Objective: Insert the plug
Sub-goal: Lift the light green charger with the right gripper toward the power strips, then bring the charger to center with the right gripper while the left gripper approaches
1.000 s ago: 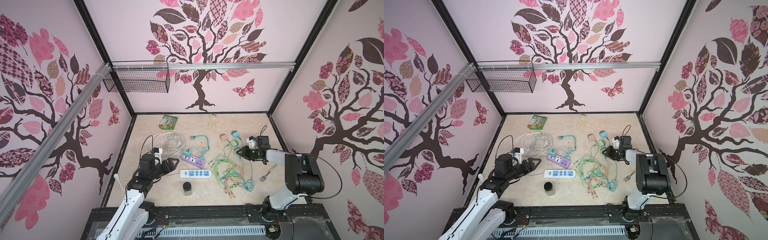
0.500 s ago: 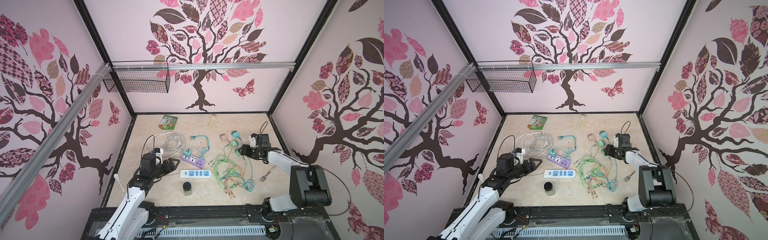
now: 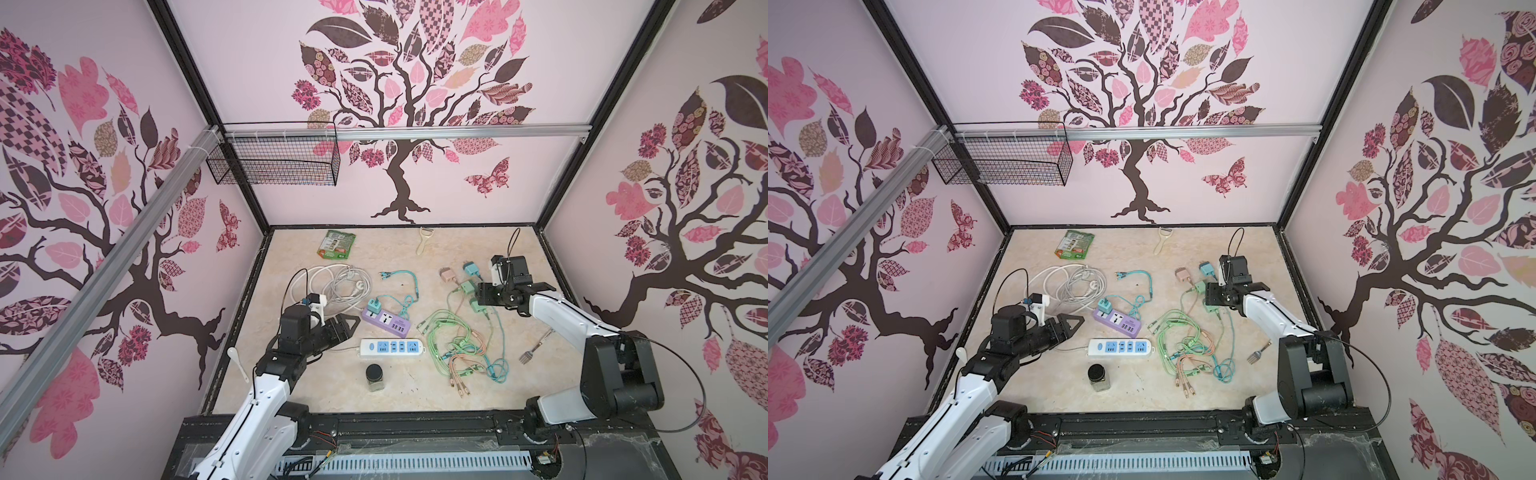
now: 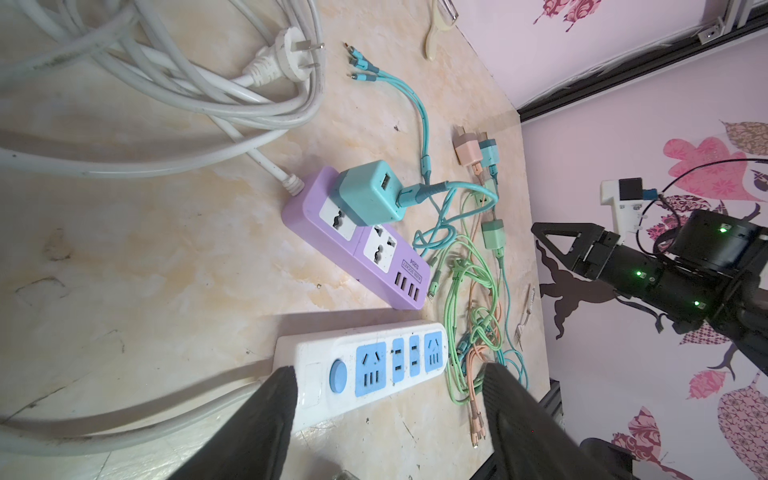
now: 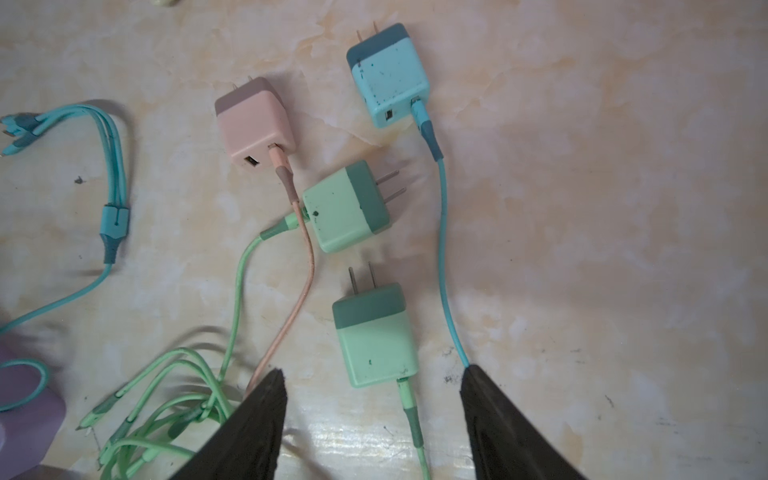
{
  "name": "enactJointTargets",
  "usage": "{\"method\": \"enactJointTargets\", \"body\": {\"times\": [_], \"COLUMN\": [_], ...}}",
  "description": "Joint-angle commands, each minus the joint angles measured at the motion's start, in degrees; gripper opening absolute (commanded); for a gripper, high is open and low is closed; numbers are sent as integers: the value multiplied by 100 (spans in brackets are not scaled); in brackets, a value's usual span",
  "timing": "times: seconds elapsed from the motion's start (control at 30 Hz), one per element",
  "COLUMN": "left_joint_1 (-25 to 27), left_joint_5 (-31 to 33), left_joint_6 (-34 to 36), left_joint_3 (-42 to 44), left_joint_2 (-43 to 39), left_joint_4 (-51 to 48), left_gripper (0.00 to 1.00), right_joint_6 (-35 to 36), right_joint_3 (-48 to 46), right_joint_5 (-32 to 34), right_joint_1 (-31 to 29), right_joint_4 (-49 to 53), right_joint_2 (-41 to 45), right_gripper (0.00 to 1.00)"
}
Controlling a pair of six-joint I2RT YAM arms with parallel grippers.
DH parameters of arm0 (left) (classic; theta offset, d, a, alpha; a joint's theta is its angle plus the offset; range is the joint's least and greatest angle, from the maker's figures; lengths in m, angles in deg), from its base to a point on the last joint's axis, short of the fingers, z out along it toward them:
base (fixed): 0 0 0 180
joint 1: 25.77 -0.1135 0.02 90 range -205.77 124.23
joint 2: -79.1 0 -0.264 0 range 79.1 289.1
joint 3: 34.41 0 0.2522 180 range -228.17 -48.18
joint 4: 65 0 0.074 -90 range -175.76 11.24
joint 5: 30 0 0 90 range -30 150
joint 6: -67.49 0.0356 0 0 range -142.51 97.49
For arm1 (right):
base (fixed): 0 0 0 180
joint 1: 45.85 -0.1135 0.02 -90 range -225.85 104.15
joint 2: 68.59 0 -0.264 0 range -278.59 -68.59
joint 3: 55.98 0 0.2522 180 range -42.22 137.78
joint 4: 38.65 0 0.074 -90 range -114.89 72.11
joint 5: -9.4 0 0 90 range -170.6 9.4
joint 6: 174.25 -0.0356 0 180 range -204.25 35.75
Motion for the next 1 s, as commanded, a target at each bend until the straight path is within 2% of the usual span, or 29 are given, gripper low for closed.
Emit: {"method": "enactJointTargets", "body": {"times": [0.0, 0.3, 0.57, 0.97], "left_joint_1": [-21, -19, -18, -23], "left_joint_5": [-29, 35, -26, -32], "left_joint_6": [164, 279, 288, 288], "left_joint_3": [-269, -401, -408, -445], "left_joint_2": [-94, -152, -168, -200], "left_joint_4": [-32, -248, -269, -341], "left_gripper": [76, 77, 77, 77], "right_joint_6": [176, 154, 166, 222], "right_joint_3": [175, -189, -204, -165], "right_joint_5": [185, -116, -39, -4], "right_joint_1": [-51, -82, -87, -98], "right_joint_4": [296, -124, -253, -460], "right_joint_2": [-354, -562, -810, -1129], "right_gripper": [70, 67, 63, 52]}}
